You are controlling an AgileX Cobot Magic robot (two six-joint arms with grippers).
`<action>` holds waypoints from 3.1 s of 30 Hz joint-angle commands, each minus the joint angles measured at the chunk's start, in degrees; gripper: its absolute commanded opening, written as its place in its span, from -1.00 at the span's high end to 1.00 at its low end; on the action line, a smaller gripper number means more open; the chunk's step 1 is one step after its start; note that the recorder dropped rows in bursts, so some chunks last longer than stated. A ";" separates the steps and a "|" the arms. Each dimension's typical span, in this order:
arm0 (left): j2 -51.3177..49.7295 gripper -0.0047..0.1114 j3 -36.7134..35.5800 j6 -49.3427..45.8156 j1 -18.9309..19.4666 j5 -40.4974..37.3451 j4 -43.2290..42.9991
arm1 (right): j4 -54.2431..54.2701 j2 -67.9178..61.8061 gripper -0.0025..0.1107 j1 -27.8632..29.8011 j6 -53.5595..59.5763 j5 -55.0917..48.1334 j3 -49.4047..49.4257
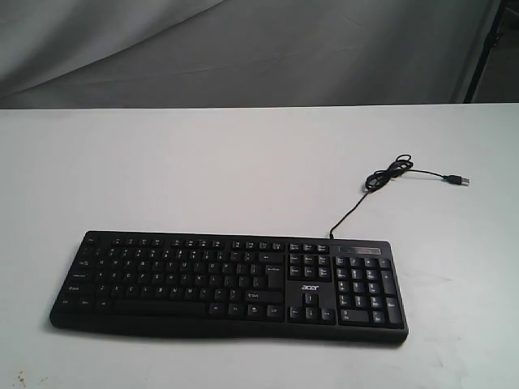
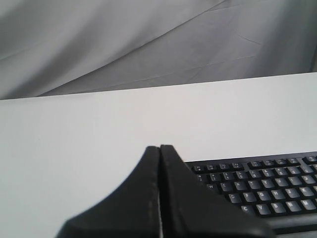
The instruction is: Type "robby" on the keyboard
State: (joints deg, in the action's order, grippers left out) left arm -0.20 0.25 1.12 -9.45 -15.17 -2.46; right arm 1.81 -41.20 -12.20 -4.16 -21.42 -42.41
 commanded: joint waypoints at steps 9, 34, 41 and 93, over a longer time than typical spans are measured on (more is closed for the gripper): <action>0.20 0.92 -0.25 0.16 -0.36 0.42 -0.27 | 9.41 -28.41 0.96 -24.12 10.86 -8.98 -8.93; 0.20 0.92 -0.25 0.16 -0.36 0.42 -0.27 | 14.52 -81.64 0.96 -37.00 25.57 -7.04 -51.39; 0.20 0.92 -0.25 0.16 -0.36 0.42 -0.27 | 16.61 -86.20 0.96 -37.00 27.98 -4.58 -51.43; 0.20 0.92 -0.25 0.16 -0.36 0.42 -0.27 | 17.05 -89.69 0.96 -38.62 29.84 1.17 -48.76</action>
State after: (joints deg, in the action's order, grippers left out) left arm -0.20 0.25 1.12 -9.45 -15.17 -2.46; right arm 18.98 -130.58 -50.60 25.22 -20.67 -91.54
